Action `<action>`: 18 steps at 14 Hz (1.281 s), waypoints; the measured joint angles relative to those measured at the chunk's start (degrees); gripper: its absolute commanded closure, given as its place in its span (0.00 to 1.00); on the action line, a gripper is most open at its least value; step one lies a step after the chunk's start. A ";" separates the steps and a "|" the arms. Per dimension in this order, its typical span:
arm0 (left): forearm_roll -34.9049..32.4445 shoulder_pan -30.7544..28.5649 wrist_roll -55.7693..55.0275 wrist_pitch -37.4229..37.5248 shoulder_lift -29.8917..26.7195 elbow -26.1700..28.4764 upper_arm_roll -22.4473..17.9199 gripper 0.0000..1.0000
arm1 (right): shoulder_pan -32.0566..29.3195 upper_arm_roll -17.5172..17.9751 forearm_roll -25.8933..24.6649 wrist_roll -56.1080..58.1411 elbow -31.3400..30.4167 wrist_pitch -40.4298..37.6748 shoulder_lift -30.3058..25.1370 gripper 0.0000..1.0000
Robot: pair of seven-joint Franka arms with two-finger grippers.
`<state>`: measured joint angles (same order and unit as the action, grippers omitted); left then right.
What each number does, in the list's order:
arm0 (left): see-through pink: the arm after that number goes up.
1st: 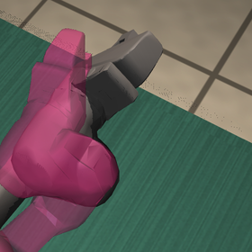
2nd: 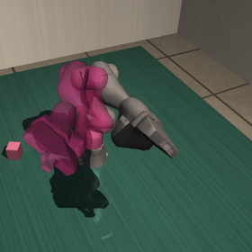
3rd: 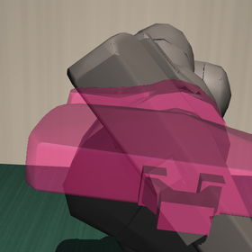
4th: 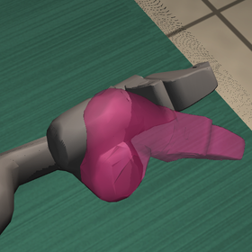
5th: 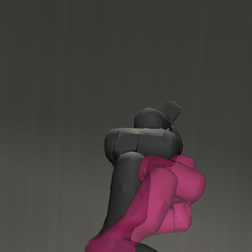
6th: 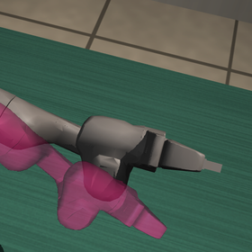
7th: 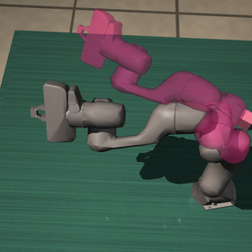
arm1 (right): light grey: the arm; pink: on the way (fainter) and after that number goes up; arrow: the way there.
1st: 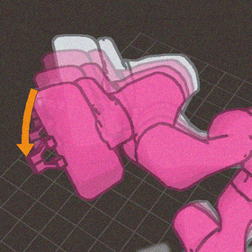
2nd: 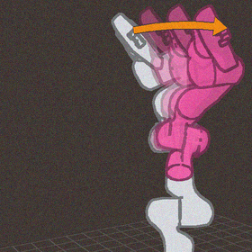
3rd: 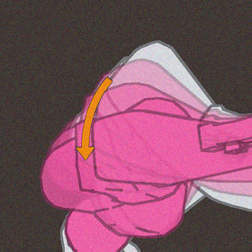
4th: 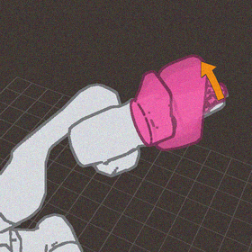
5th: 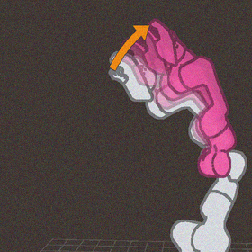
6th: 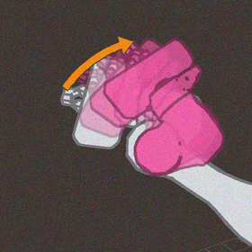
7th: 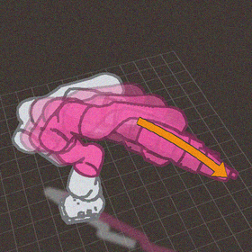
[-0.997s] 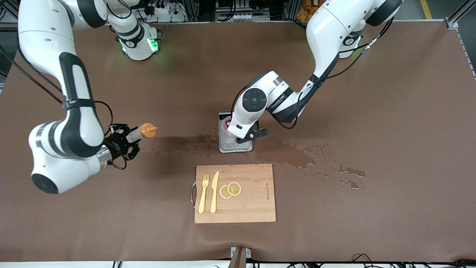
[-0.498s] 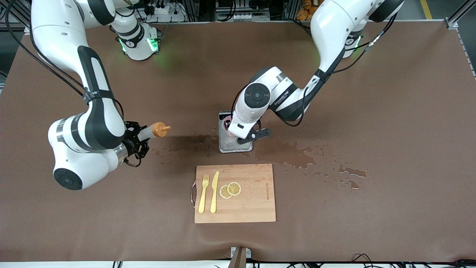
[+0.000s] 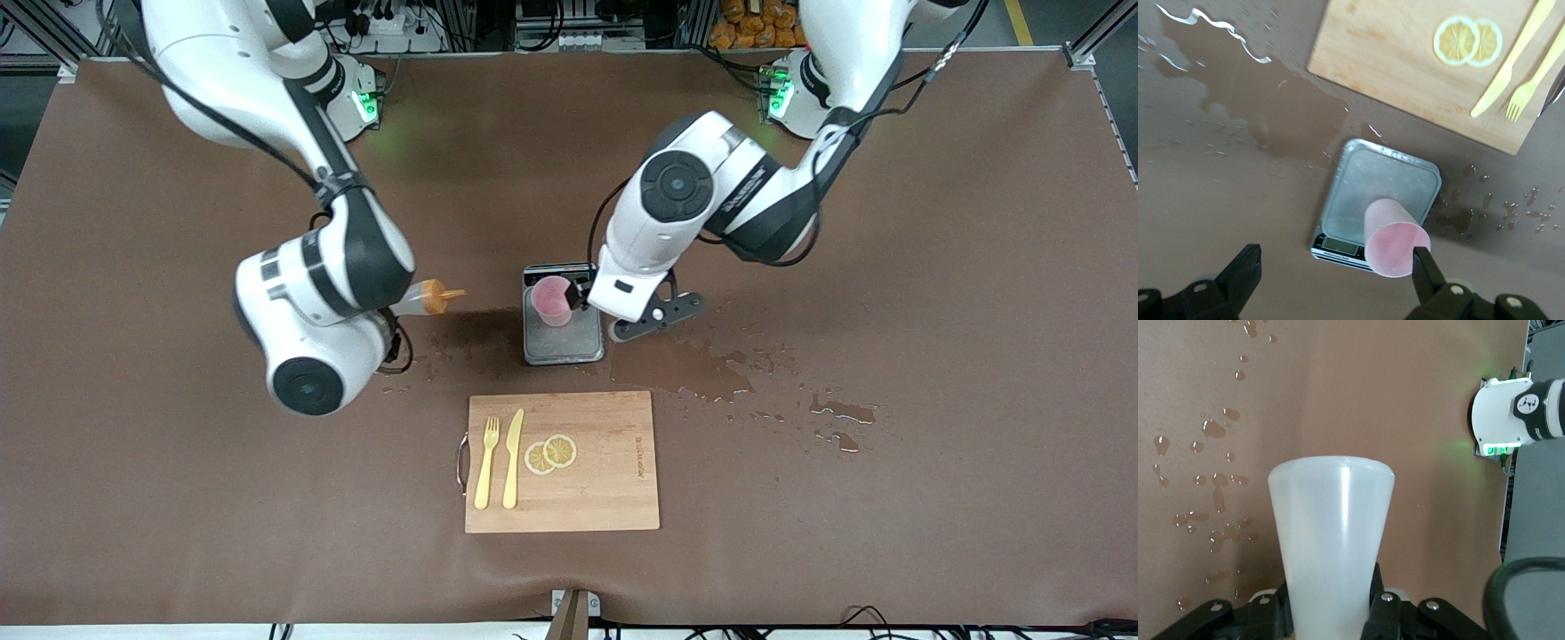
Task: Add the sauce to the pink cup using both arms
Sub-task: 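Release the cup with the left gripper while the right gripper moves the bottle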
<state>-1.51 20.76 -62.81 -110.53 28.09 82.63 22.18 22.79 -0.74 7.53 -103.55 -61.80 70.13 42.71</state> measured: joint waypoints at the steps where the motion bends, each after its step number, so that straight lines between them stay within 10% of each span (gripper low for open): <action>1: 0.00 -1.28 1.41 1.84 -1.52 0.00 -0.01 0.00 | 0.65 -0.02 -0.04 -2.03 0.17 0.00 0.00 0.65; 18: 0.00 -23.44 35.88 14.27 -14.30 1.23 0.06 0.00 | 7.98 -0.17 -7.16 -15.31 0.25 4.58 1.34 0.69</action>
<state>-1.51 -2.68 -26.93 -96.26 13.80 83.86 22.23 30.77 -0.90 0.37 -118.86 -61.55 74.70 44.05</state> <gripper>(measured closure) 0.000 0.586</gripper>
